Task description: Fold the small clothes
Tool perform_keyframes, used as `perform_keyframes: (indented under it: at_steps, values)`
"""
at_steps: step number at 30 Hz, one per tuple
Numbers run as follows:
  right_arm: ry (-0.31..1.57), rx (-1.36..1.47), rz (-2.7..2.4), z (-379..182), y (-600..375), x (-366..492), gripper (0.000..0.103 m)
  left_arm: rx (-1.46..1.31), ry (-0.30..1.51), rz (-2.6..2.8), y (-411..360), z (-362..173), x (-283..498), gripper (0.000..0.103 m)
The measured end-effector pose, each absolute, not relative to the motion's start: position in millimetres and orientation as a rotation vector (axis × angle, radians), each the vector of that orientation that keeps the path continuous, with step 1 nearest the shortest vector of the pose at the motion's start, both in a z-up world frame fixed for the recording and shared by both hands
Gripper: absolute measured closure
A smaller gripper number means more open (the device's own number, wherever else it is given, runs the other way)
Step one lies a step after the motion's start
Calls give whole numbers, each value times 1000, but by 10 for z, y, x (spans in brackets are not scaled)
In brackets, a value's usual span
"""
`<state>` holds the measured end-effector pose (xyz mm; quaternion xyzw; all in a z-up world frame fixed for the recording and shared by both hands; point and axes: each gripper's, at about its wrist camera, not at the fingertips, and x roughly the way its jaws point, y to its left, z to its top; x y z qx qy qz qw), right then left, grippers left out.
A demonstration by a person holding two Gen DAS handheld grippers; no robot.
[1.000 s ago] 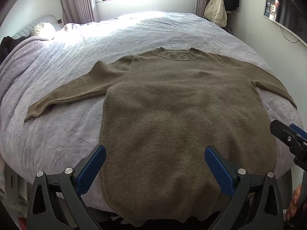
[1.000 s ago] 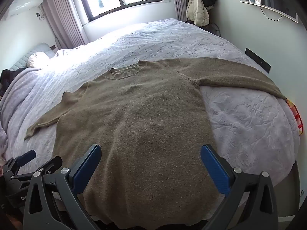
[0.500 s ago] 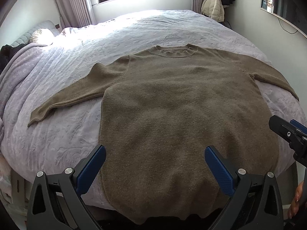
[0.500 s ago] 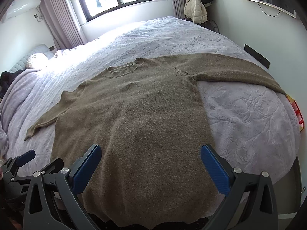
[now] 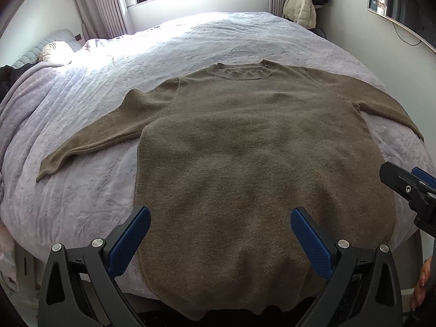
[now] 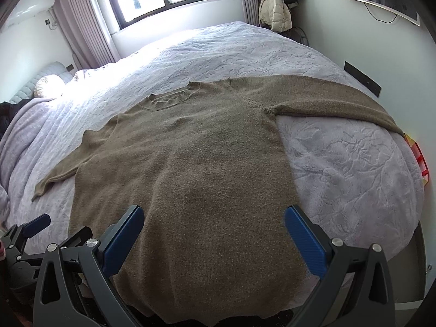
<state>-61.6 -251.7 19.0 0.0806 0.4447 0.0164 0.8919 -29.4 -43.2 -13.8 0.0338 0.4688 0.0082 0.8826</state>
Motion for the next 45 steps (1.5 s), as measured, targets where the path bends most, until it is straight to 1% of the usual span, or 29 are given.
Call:
perform_keyframes:
  at_steps: [45]
  values:
    - [991, 110, 23, 111, -2362, -378, 0, 54, 1028, 28, -350, -293, -65, 0]
